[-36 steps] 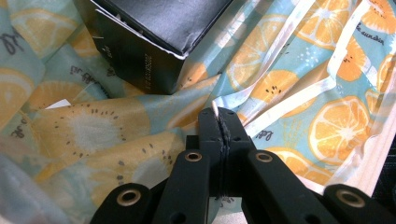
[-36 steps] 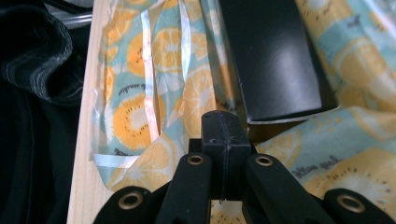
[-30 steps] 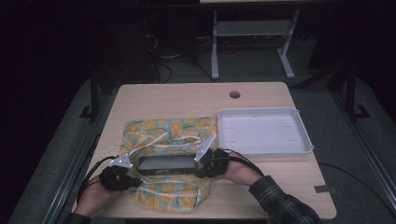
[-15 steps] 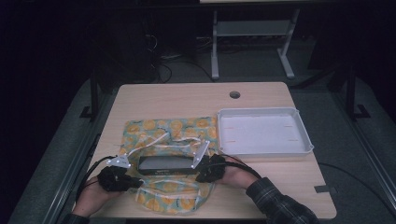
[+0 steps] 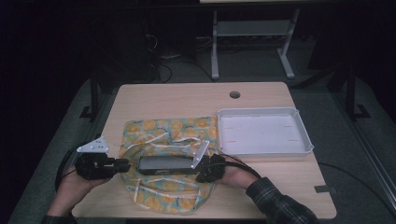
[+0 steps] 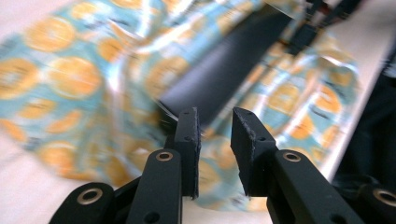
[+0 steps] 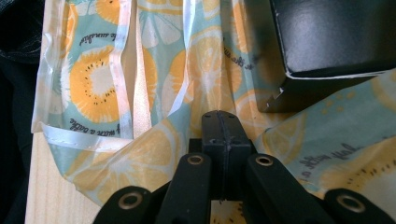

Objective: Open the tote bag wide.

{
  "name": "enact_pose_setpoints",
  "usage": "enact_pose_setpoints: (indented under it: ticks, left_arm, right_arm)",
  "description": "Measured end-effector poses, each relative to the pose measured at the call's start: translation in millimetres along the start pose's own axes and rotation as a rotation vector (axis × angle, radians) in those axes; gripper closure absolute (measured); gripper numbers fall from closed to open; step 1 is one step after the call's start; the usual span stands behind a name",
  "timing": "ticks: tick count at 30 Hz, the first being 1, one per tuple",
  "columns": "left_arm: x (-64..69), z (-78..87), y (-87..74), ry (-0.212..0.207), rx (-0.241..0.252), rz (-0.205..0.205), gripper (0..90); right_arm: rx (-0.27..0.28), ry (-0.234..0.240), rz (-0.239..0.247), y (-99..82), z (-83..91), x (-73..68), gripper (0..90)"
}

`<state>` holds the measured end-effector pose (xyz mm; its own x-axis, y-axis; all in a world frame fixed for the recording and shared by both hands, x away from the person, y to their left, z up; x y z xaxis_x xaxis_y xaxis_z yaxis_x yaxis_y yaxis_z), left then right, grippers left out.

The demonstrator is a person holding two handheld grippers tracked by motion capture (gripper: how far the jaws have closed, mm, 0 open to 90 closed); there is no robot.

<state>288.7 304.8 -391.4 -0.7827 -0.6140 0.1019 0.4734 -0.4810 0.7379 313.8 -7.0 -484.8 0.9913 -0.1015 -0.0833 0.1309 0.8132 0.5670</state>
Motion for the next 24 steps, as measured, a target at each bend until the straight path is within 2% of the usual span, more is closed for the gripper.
enact_pose_setpoints:
  ticks: [3, 7, 8, 10, 16, 18, 21, 23, 24]
  left_arm:
    - [-8.5, -3.1, 10.1, 0.026, 0.016, 0.011, 74.4]
    - [-18.7, -10.6, 16.4, 0.051, 0.012, 0.012, 81.9]
    - [-23.1, -14.5, 17.8, 0.064, 0.005, 0.014, 81.9]
    - [-33.1, -24.7, 18.0, 0.093, -0.023, 0.011, 88.2]
    - [-50.8, -51.7, 10.6, 0.147, -0.093, 0.020, 89.7]
    - [-55.7, -60.3, 5.8, 0.139, -0.100, 0.049, 89.8]
    - [-63.4, -71.6, -3.7, 0.163, -0.164, 0.039, 89.8]
    - [-66.6, -77.6, -8.5, 0.153, -0.164, 0.066, 89.8]
    - [-69.0, -79.1, -10.8, 0.158, -0.179, 0.061, 89.8]
  right_arm:
    - [-0.001, 0.000, -0.001, 0.1, 0.0, 0.0, 89.6]
    - [0.000, 0.004, -0.004, 0.1, 0.0, -0.1, 89.6]
    - [0.001, 0.005, -0.004, 0.1, 0.0, 0.0, 89.7]
    - [0.001, 0.005, -0.003, 0.0, 0.0, 0.0, 89.6]
    - [0.001, 0.007, -0.003, -0.2, 0.1, 0.3, 89.6]
    - [0.001, 0.006, -0.003, -0.3, 0.2, 0.4, 89.6]
    - [0.004, 0.006, -0.004, -0.6, 0.3, 0.4, 89.7]
    - [0.003, 0.005, -0.004, -0.7, 0.3, 0.5, 89.6]
    - [0.003, 0.006, -0.003, -0.6, 0.3, 0.5, 89.6]
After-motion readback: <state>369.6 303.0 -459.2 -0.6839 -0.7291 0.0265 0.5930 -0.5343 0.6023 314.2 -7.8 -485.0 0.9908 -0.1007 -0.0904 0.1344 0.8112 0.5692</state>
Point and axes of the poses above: each handheld gripper's, and its own axes: z roughly backward along the jaws, y roughly out of its top, x roughly to its right, the point moved 4 cm from there along -z, roughly forward along the jaws, and after that the axes turned 5 degrees about x, right-handed, at the moved point
